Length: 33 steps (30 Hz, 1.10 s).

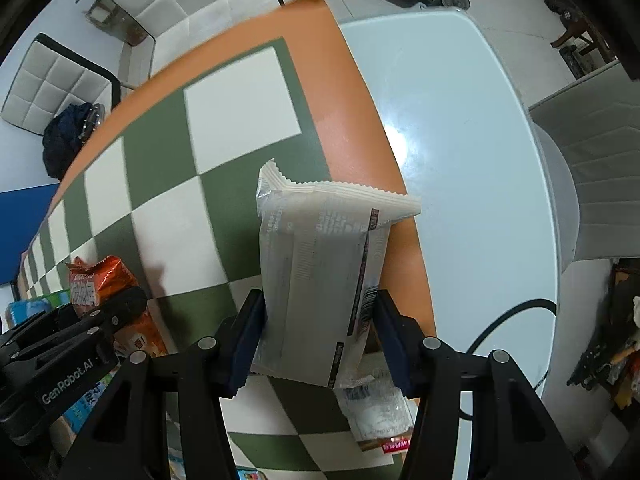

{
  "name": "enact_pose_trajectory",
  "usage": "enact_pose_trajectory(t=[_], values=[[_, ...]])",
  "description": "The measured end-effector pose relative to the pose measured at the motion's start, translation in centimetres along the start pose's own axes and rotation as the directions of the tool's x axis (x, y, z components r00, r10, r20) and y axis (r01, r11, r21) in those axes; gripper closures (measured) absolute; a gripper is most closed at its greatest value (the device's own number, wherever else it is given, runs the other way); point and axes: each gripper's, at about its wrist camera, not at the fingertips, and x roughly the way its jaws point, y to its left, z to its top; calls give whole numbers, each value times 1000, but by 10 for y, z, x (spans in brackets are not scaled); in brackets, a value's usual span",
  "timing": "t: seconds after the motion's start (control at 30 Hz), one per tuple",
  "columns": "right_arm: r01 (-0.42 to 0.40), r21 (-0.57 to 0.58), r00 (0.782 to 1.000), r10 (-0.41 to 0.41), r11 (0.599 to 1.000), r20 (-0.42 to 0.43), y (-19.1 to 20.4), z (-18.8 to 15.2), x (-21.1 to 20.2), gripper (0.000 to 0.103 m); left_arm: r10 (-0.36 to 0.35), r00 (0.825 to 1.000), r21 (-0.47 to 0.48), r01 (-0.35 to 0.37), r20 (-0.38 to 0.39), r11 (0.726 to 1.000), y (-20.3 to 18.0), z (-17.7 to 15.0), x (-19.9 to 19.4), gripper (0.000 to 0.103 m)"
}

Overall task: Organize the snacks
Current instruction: 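Grasp the orange CUICUIJIAO bag with the left gripper while the right grasps the white wrapped packet, then carry both packets into the cardboard box and open both grippers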

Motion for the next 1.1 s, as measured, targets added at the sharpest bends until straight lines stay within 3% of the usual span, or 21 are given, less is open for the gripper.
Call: enact_pose_trajectory(t=[0.3,0.53,0.7,0.87,1.1], values=[[-76,-63,994,81,995,79,28,-41,-75,46,-77,993,26,75,94,997,31,-34,-71,58],[-131,-128,981,147,983,128,72,-87,-134,46,-114,983,-1,116,142,993,96,-89,-122,58],[-186,-204,967,215,961,133,133,-130,-156,46,-89,983,-45,97,161,994,159,-128,-139,58],[-239,-293,957,275,926,88,207,-172,-153,46,-40,990,-107,54,132,993,231,-166,-134,58],[-296,-381,950,311,876,-21,308,-222,-108,46,50,998,-173,-41,45,984,319,-197,-97,58]])
